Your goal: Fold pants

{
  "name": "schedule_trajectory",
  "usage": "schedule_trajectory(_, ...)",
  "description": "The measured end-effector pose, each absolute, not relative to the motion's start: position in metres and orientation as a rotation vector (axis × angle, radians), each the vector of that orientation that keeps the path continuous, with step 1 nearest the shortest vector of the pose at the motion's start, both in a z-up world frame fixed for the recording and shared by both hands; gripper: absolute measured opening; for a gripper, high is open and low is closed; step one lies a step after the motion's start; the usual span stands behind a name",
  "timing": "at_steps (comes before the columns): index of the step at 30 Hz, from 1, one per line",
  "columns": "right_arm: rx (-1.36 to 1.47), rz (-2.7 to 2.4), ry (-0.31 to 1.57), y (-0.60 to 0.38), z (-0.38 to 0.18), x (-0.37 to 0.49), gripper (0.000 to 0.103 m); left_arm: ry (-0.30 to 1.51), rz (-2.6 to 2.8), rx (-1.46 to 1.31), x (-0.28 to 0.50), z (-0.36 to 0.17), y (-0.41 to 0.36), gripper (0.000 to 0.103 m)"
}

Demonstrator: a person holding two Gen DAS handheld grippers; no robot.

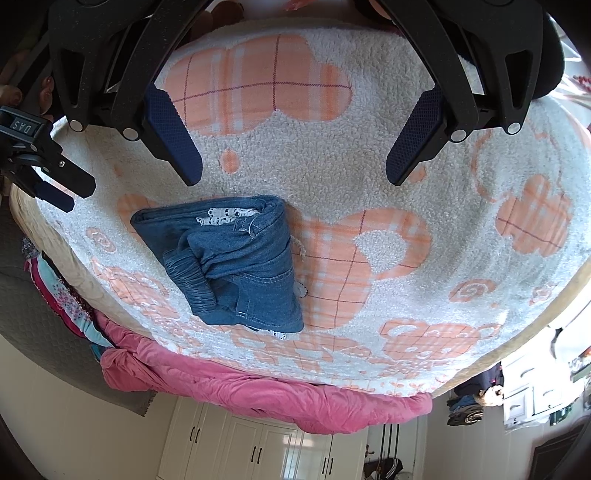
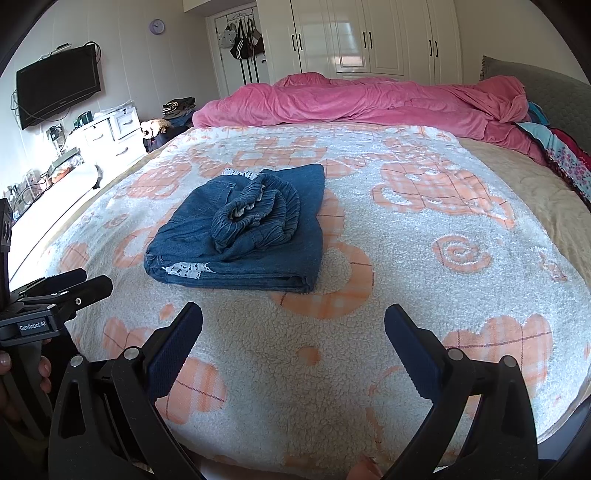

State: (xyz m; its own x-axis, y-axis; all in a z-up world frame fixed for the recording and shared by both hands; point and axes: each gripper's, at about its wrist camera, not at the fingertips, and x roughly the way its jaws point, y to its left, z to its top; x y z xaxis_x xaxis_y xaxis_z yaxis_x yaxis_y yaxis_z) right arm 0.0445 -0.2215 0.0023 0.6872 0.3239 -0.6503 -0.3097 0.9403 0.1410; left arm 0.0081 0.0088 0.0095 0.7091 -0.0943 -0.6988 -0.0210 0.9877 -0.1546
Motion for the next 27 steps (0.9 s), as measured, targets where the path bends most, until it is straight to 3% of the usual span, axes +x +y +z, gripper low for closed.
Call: schedule_trajectory(27, 0.024, 0.349, 0.731, -0.2210, 0.0031, 0.0438, 0.099, 0.780, -0.042, -0.149, 0.0075, 0.0137, 0.0071, 0.094)
